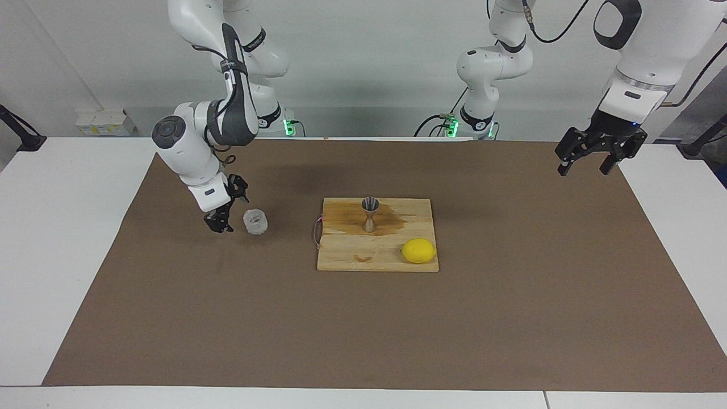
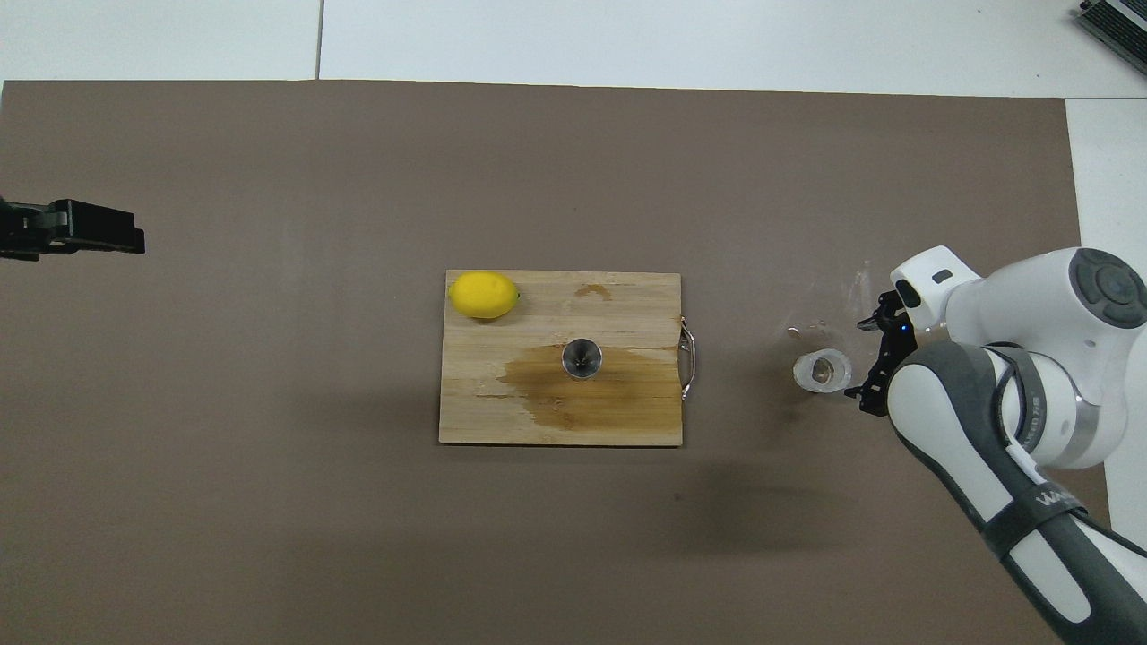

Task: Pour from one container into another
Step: 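Reach the right gripper to the white cup and grasp it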

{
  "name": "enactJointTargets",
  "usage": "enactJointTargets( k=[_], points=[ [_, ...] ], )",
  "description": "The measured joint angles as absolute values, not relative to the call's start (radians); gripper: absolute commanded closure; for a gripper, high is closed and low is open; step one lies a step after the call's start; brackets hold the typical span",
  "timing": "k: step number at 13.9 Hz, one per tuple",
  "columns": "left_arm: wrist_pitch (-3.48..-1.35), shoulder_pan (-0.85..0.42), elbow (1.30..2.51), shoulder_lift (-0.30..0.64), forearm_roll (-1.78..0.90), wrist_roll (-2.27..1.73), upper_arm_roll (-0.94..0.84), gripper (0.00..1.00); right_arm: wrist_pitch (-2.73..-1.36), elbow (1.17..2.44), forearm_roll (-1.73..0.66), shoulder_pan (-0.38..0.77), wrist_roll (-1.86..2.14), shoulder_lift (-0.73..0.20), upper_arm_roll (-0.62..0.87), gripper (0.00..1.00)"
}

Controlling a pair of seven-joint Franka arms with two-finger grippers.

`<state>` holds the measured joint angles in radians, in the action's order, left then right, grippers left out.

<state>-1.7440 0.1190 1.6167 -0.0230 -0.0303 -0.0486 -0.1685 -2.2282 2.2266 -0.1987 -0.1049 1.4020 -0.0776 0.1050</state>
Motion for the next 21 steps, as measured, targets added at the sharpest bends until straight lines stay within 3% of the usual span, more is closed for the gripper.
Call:
enactJointTargets(
  k=[10, 11, 12, 14, 15, 16, 21],
  points=[
    [-1.733, 0.131, 1.617, -0.023, -0.030, -0.050, -0.163, 0.00, -2.351, 2.306, -0.341, -0.099, 1.613, -0.105, 0.107, 0.00],
    [-1.730, 0.131, 1.618, -0.023, -0.030, -0.050, -0.164, 0.00, -2.355, 2.306, -0.343, -0.099, 1.620, -0.111, 0.107, 0.05],
    [-1.727, 0.131, 1.618, -0.023, -0.030, -0.050, -0.164, 0.00, -2.359, 2.306, -0.344, -0.098, 1.620, -0.115, 0.107, 0.21],
    [-1.726, 0.132, 1.618, -0.023, -0.030, -0.050, -0.164, 0.00, -2.360, 2.306, -0.344, -0.098, 1.621, -0.118, 0.107, 0.68],
    [-1.726, 0.132, 1.618, -0.023, -0.030, -0.050, -0.164, 0.00, -2.360, 2.306, -0.344, -0.098, 1.621, -0.118, 0.107, 0.87],
    [-1.726, 0.132, 1.618, -0.023, -0.030, -0.050, -0.166, 0.00, -2.360, 2.306, -0.344, -0.098, 1.621, -0.118, 0.107, 1.00],
    [-1.726, 0.132, 1.618, -0.023, -0.030, -0.050, -0.171, 0.00, -2.360, 2.303, -0.356, -0.095, 1.621, -0.117, 0.109, 1.00]
  ],
)
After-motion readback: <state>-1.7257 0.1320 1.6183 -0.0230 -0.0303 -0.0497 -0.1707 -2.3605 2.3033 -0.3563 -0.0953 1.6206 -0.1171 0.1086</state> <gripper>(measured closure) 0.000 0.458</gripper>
